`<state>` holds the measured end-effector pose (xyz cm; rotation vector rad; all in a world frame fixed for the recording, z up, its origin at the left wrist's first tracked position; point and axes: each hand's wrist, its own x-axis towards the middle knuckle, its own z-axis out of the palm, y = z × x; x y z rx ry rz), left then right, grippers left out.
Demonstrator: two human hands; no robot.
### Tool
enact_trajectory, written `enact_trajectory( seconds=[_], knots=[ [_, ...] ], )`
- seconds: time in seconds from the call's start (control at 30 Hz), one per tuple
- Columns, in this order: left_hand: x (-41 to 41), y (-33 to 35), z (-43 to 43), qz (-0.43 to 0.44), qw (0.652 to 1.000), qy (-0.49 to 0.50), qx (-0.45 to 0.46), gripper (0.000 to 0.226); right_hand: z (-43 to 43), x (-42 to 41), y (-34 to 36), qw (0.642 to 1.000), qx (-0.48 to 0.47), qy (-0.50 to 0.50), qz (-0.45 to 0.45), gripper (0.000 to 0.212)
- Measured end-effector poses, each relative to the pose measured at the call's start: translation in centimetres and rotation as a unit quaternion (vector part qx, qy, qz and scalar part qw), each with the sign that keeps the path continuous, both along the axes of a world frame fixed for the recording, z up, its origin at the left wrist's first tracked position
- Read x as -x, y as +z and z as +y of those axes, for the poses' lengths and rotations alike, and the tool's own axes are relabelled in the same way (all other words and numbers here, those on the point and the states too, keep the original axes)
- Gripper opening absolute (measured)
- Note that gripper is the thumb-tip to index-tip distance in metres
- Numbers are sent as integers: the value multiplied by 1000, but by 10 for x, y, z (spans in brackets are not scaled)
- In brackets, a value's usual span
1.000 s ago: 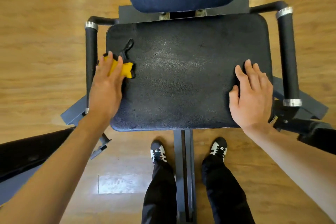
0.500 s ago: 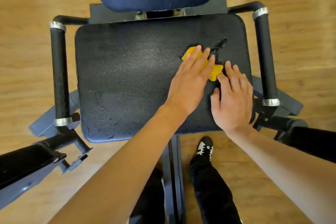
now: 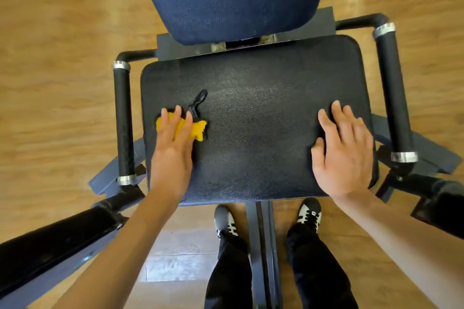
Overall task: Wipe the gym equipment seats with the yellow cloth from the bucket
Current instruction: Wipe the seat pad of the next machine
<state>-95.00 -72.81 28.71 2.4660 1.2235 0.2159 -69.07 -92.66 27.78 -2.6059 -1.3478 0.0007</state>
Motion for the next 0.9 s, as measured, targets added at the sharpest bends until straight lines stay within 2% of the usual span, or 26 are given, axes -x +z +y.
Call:
enact_trajectory(
  seconds=[0.1, 0.3, 0.5, 0.67, 0.8, 0.9],
  knots=[
    [-46, -1, 28, -31, 997, 63, 15, 43, 1, -1, 0, 1000, 3, -2, -2, 50],
    [-111, -8, 76, -31, 999, 19, -17, 44, 0, -4, -3, 1000, 13, -8, -4, 52],
    [-39, -8, -7, -19, 999, 4, -28, 45, -3, -4, 1, 1000, 29, -7, -1, 51],
    [34, 0, -90, 18, 1000, 3, -1, 59, -2, -1, 0, 999, 31, -11, -5, 52],
    [25, -4, -59, 21, 1000, 5, -19, 48, -2, 1, -2, 1000, 26, -12, -6, 51],
    [-3, -6, -8, 32, 998, 46, -37, 48, 0, 2, -2, 1000, 12, -12, -2, 51]
  ],
)
